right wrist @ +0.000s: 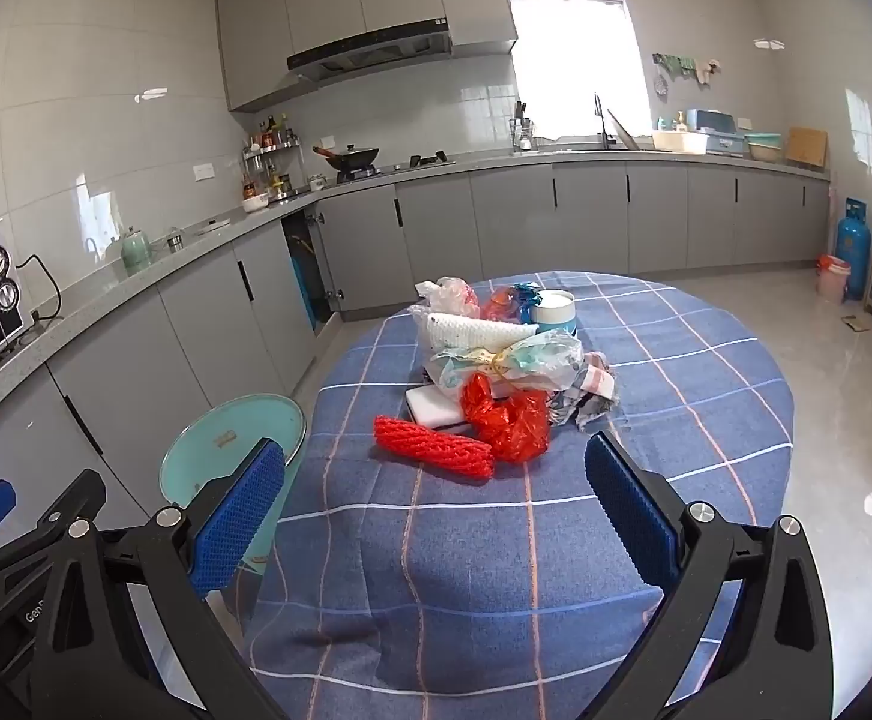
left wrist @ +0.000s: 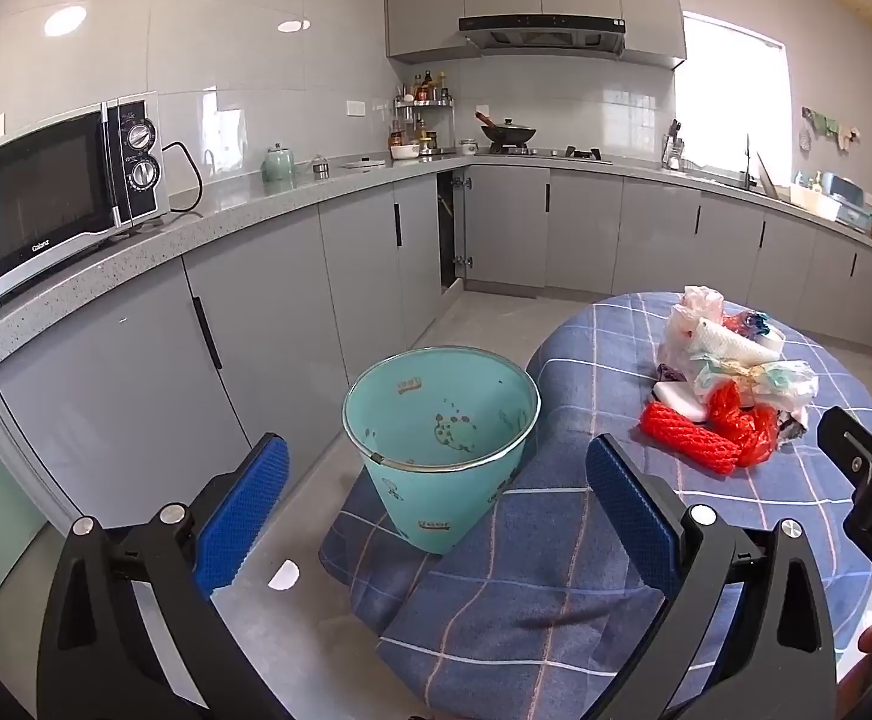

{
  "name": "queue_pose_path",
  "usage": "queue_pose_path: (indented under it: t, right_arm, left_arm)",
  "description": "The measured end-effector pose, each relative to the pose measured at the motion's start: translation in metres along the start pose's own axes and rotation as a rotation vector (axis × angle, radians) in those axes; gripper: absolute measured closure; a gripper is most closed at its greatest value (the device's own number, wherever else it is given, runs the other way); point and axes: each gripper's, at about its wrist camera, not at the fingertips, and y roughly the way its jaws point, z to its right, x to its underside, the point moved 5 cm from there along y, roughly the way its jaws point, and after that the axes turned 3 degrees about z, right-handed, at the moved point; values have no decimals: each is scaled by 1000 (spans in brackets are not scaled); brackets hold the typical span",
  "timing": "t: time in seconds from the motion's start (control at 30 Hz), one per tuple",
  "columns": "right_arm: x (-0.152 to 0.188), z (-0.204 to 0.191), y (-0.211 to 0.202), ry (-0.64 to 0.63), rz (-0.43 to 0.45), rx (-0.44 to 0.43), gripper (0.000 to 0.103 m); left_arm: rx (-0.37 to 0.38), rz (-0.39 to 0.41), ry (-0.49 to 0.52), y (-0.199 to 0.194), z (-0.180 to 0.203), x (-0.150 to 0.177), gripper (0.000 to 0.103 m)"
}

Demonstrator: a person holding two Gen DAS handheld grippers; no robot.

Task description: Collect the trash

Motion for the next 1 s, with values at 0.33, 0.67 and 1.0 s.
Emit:
queue_pose_path:
  t: [0.33, 0.67, 1.0]
  right_arm:
    - [2, 2, 0, 7, -2, -5, 4]
    - [1, 1, -2, 9, -2, -4, 4]
    - [1, 2, -3, 11, -3, -4, 4]
  left_arm:
    - [-1, 1, -1, -1, 1, -1, 6]
    - [3, 7, 1, -4, 2, -1, 6]
    - [2, 10, 2, -6, 2, -1, 6]
